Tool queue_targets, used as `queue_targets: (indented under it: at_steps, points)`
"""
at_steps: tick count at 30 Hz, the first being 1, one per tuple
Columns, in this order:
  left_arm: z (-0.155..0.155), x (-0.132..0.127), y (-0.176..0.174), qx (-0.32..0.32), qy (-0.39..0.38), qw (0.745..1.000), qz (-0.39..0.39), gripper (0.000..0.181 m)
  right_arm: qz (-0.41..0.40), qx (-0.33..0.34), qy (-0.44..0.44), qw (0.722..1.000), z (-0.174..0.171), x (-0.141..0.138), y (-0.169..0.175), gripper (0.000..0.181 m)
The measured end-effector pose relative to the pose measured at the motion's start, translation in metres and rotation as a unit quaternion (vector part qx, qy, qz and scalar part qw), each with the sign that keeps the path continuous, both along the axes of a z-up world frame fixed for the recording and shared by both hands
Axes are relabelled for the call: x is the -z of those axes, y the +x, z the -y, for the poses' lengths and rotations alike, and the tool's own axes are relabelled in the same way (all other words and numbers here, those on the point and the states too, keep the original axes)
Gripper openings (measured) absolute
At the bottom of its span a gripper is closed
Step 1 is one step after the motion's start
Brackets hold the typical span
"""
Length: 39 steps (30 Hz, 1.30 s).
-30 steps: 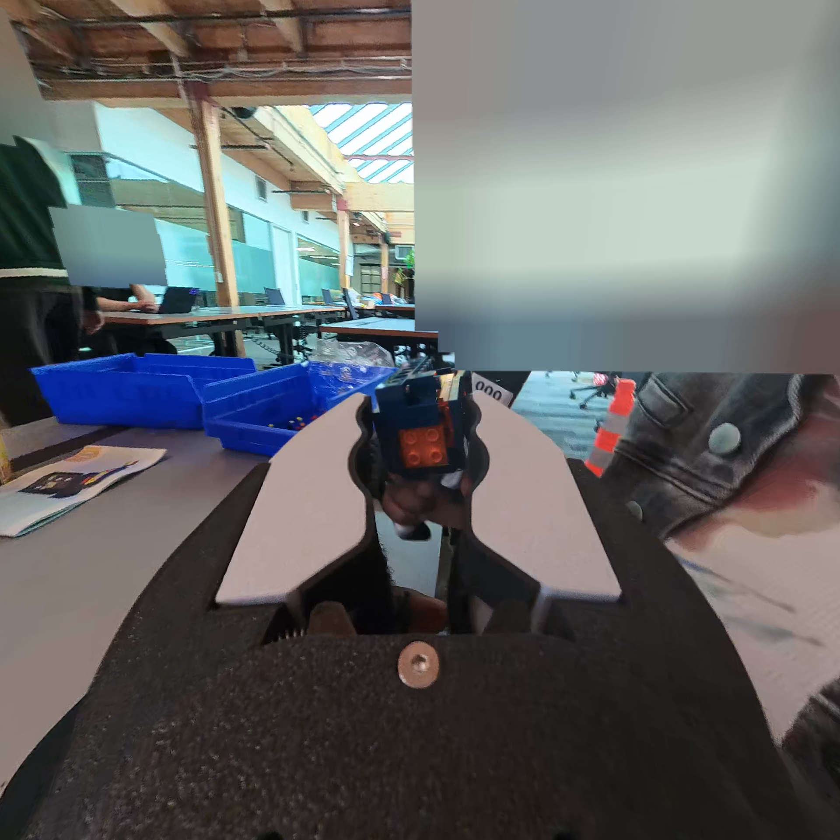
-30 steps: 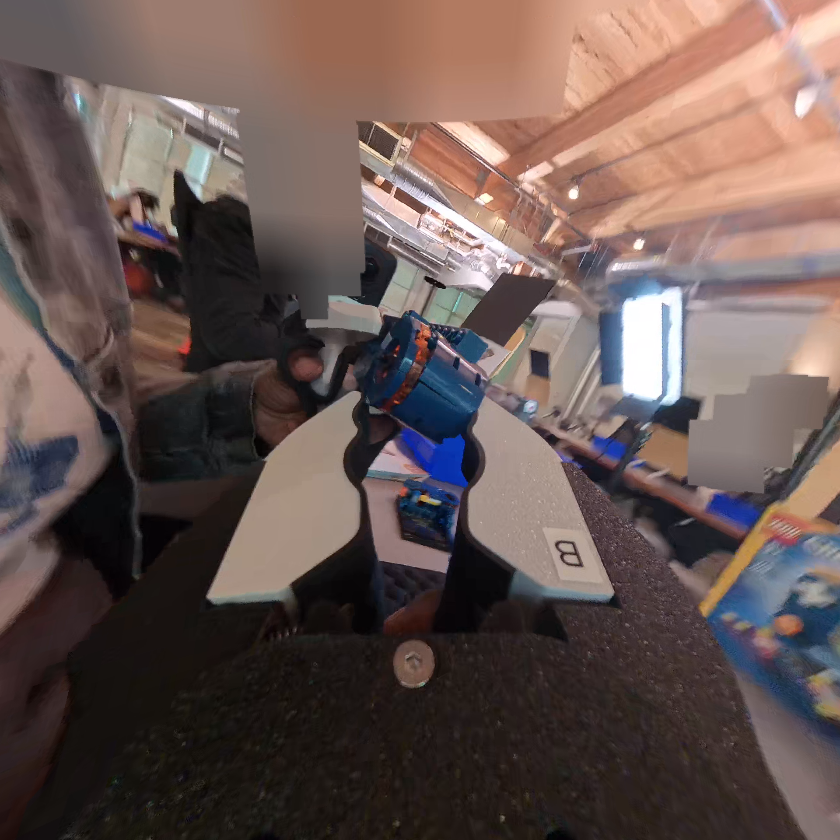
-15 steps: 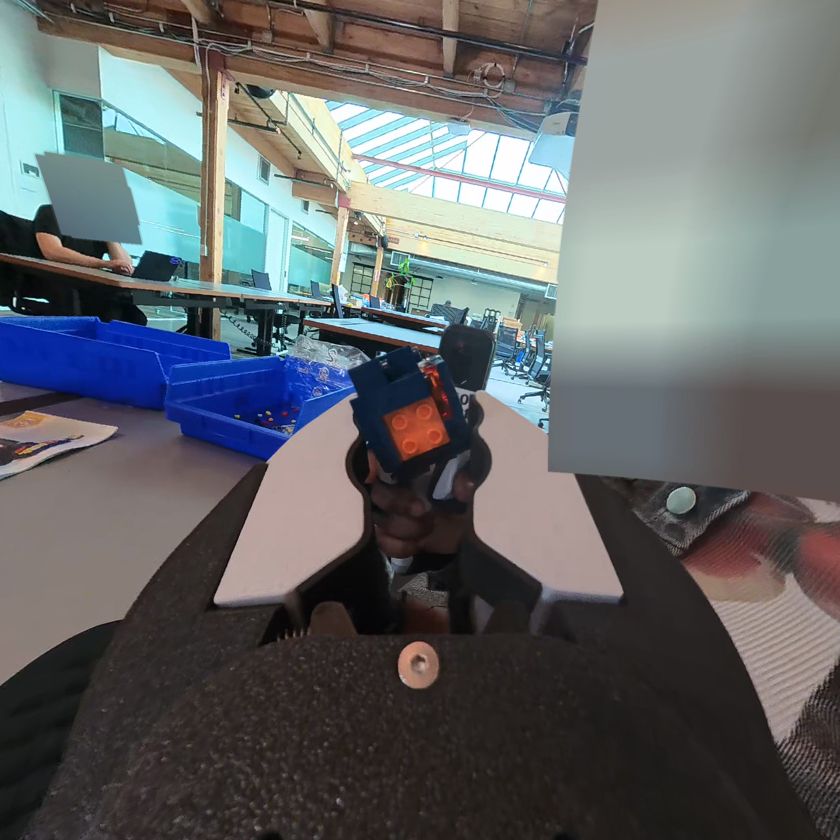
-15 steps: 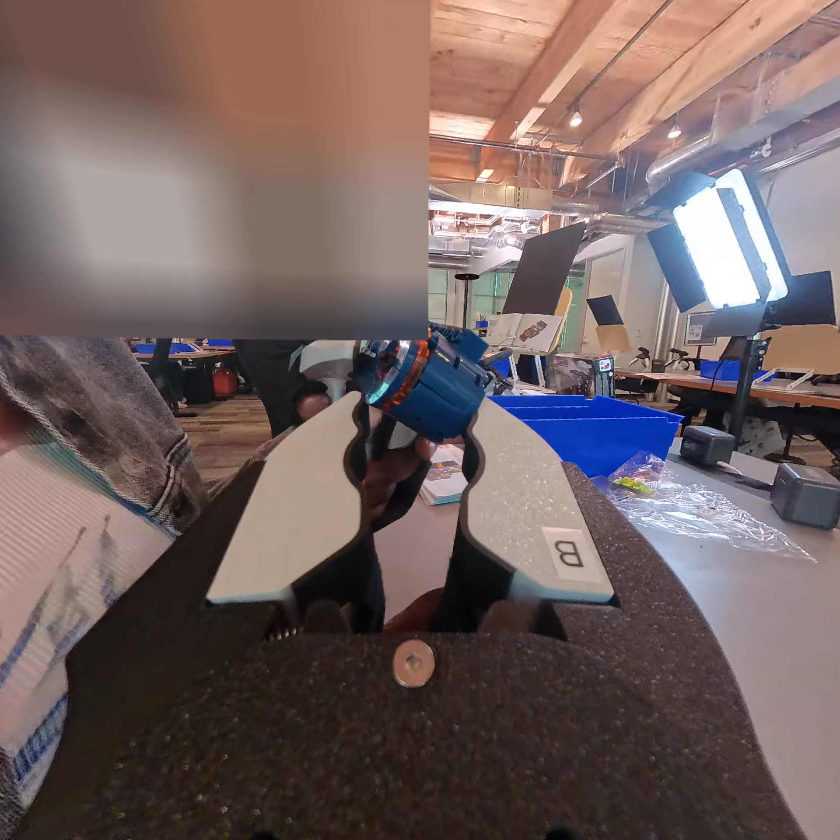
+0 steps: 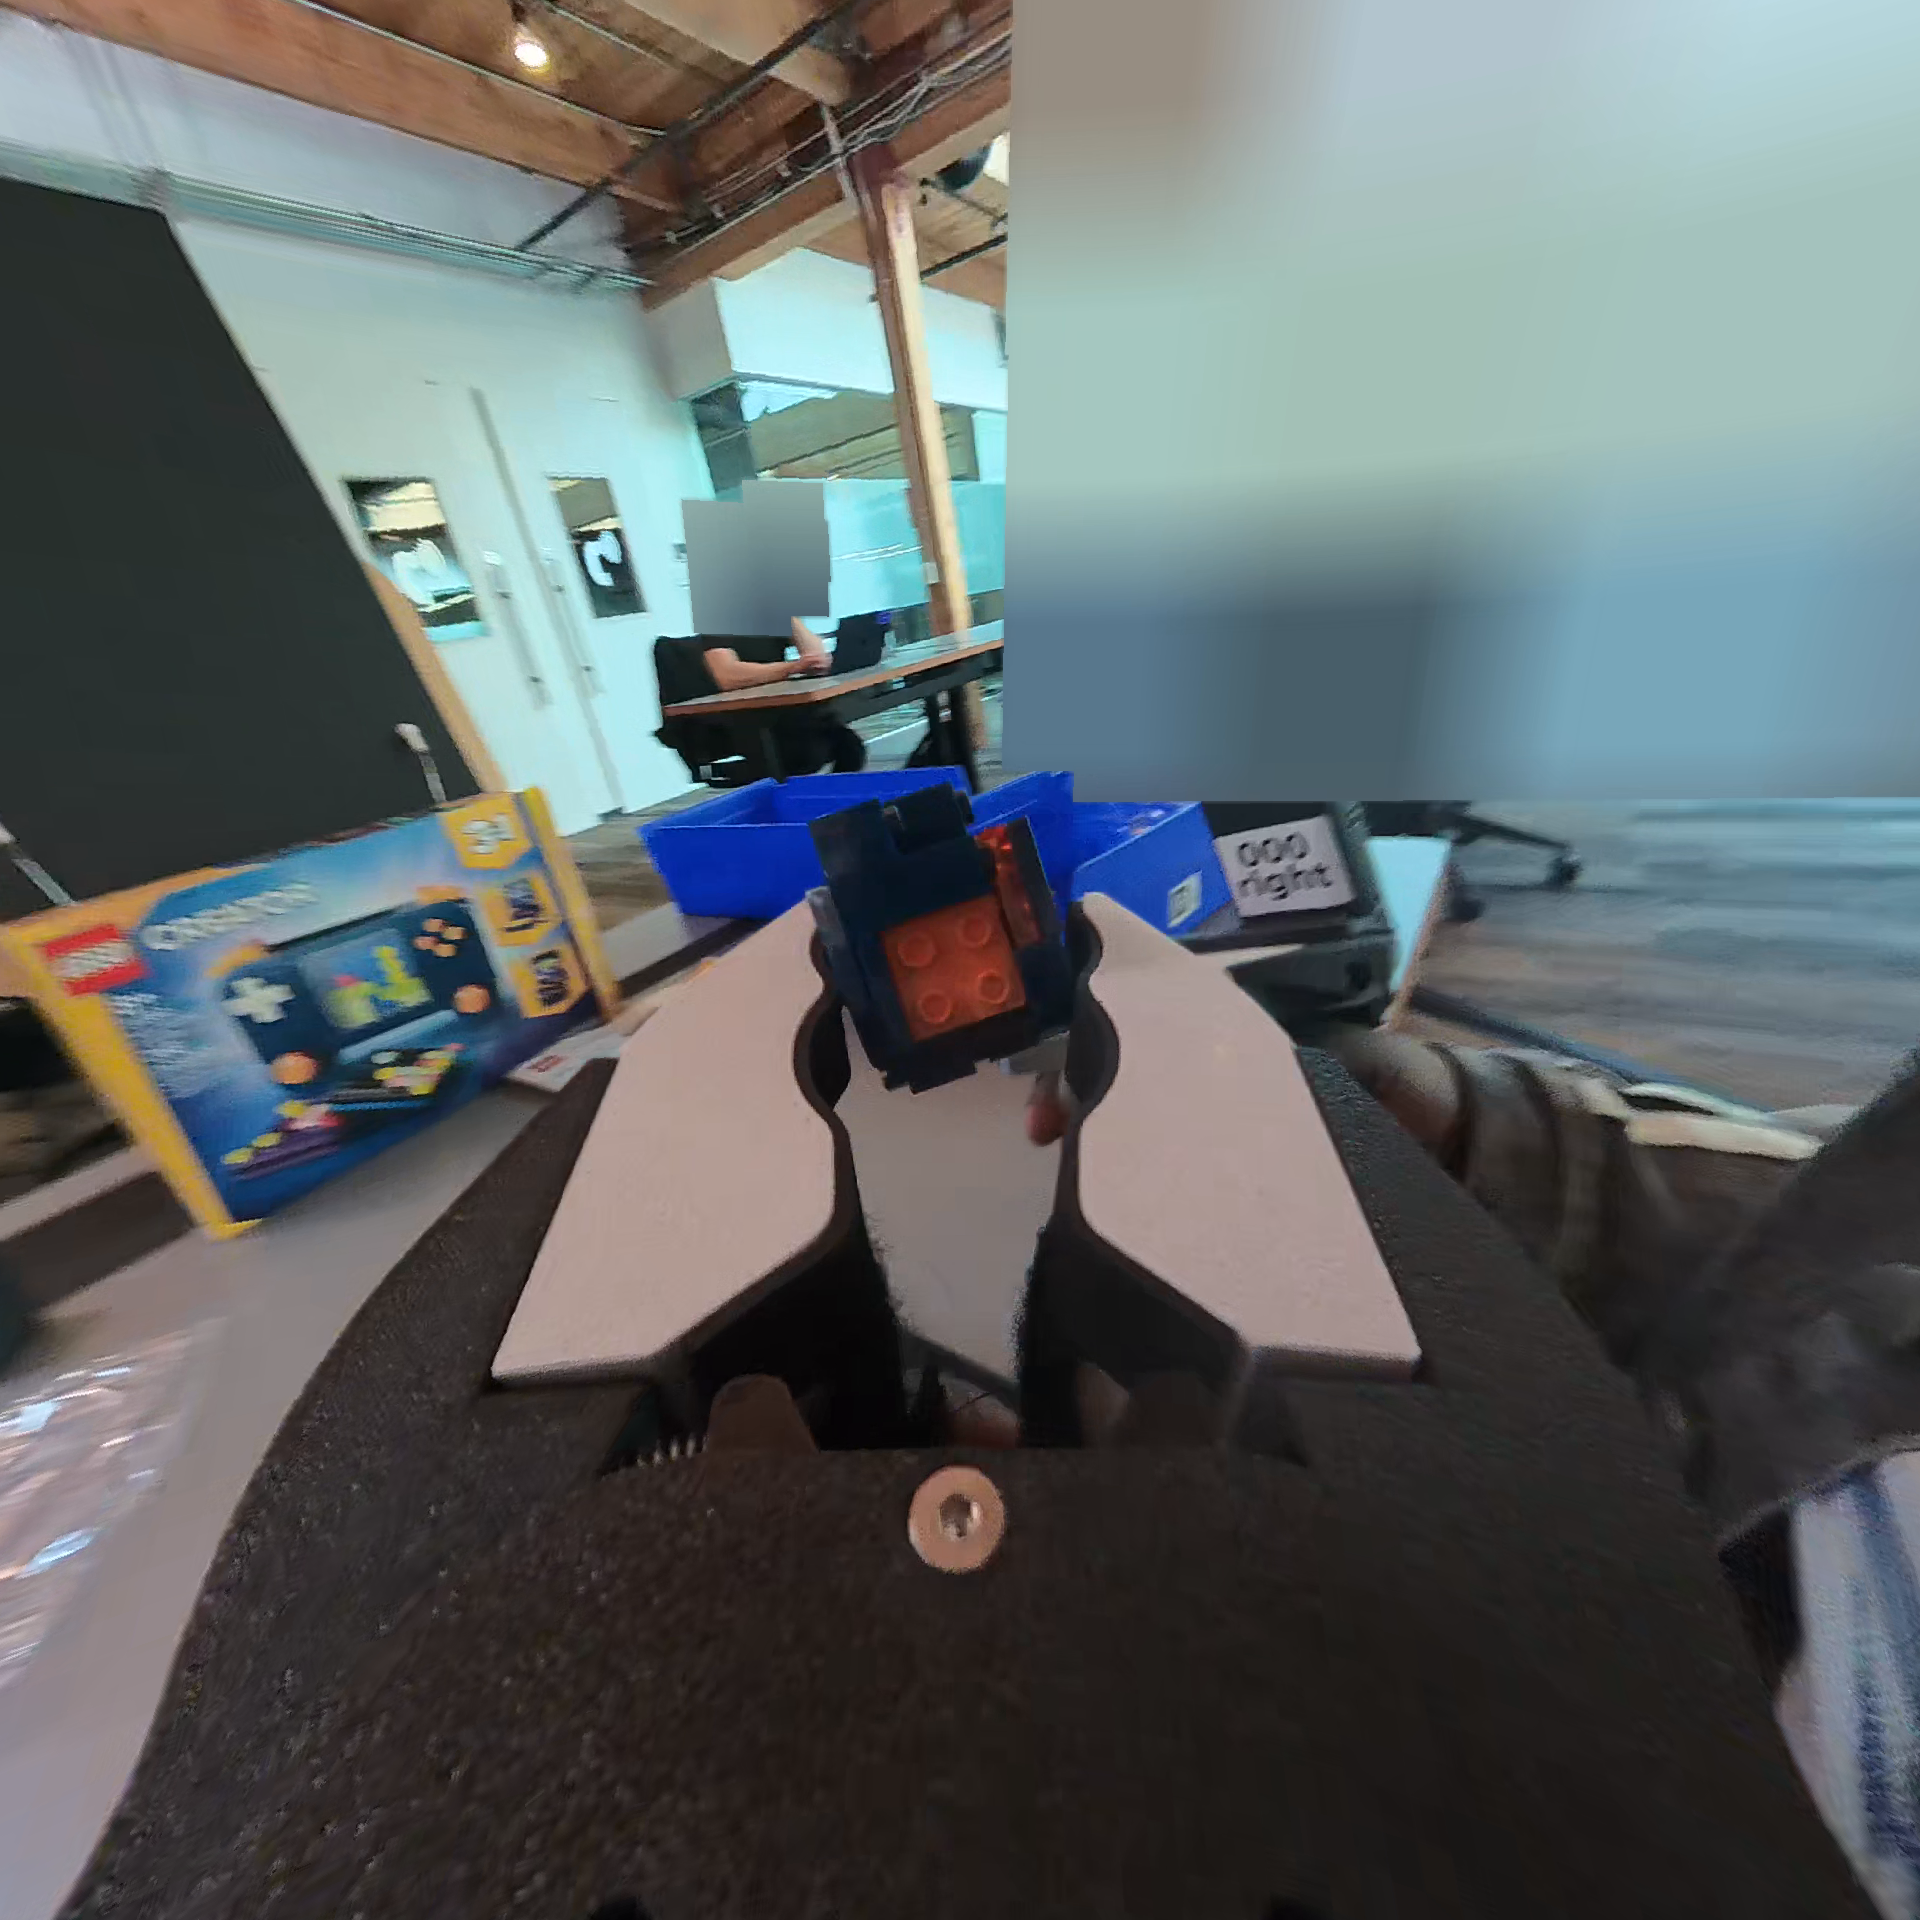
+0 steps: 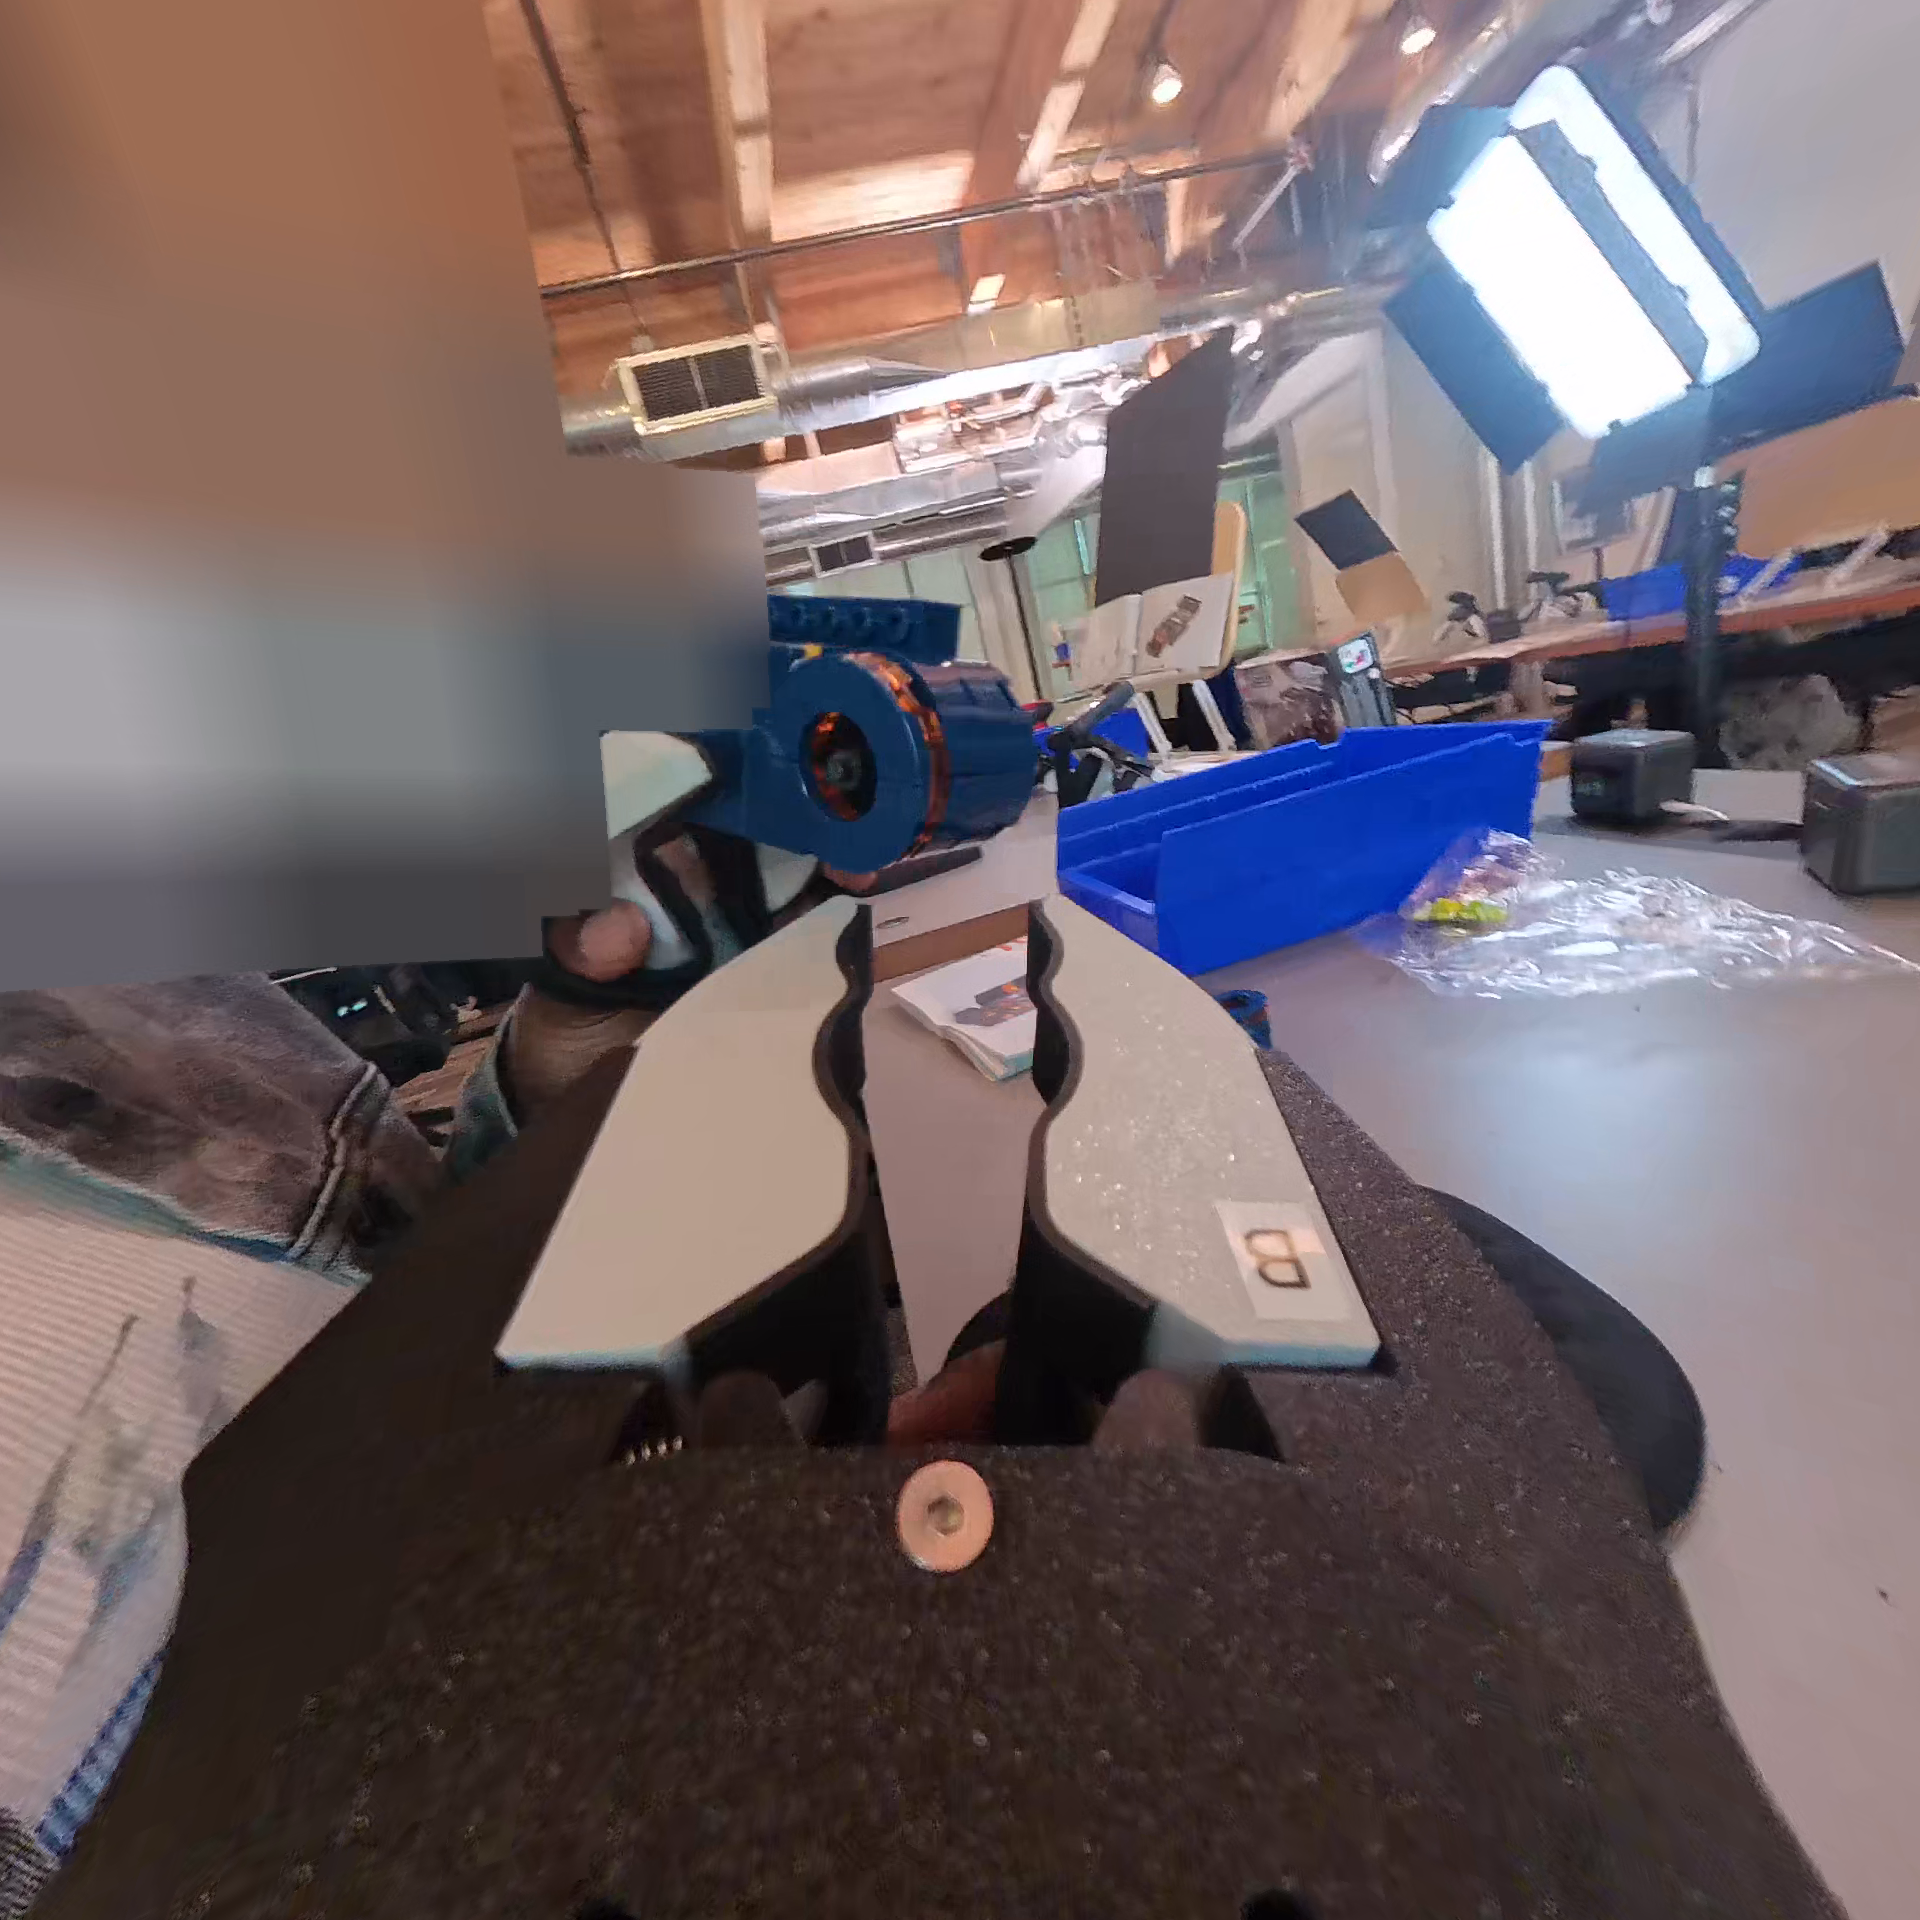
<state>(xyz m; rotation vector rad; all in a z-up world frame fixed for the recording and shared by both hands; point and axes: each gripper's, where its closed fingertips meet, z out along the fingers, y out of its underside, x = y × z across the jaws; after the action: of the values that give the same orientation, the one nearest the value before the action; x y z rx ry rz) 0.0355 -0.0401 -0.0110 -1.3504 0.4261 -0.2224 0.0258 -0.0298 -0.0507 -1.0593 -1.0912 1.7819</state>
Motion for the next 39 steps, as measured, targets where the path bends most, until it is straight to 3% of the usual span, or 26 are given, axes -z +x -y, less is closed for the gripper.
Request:
queue_targets:
  at_steps: [4,7,9,12,15,22,24,27,34,39]
  points:
    - [-0.004,0.000,-0.014,-0.088,0.037,0.992,-0.078,0.039,-0.016,0.061,-0.012,0.998,-0.016,-0.016,0.009,0.028]
    - [-0.009,0.004,-0.025,-0.155,0.069,0.975,-0.143,0.038,-0.072,0.085,0.026,0.993,0.006,-0.050,0.019,0.016]
    - [-0.011,0.007,-0.026,-0.184,0.088,0.962,-0.180,0.038,-0.042,0.088,0.081,0.992,0.026,-0.054,0.010,0.012]
    - [-0.011,0.009,-0.021,-0.196,0.105,0.952,-0.211,0.038,0.004,0.089,0.121,0.989,0.036,-0.046,-0.005,0.025]
    - [-0.011,0.009,-0.020,-0.201,0.118,0.945,-0.229,0.038,0.000,0.073,0.098,0.992,0.035,-0.047,-0.007,0.008]
    - [-0.015,0.017,-0.025,-0.201,0.102,0.934,-0.277,0.040,0.010,0.102,0.171,0.980,0.032,-0.039,-0.010,0.007]
    - [-0.011,0.009,-0.025,-0.216,0.131,0.927,-0.278,0.050,0.009,0.113,0.188,0.976,0.032,-0.037,-0.012,0.007]
    - [-0.009,0.005,-0.022,-0.218,0.140,0.923,-0.286,0.036,0.013,0.125,0.210,0.970,0.031,-0.034,-0.017,0.007]
    - [-0.014,0.011,-0.035,-0.210,0.117,0.948,-0.209,0.031,0.004,0.155,0.231,0.960,0.026,-0.027,-0.029,0.007]
    - [-0.034,0.041,-0.038,-0.178,0.062,0.970,-0.152,0.031,0.052,0.177,0.194,0.963,0.006,-0.001,-0.032,0.007]
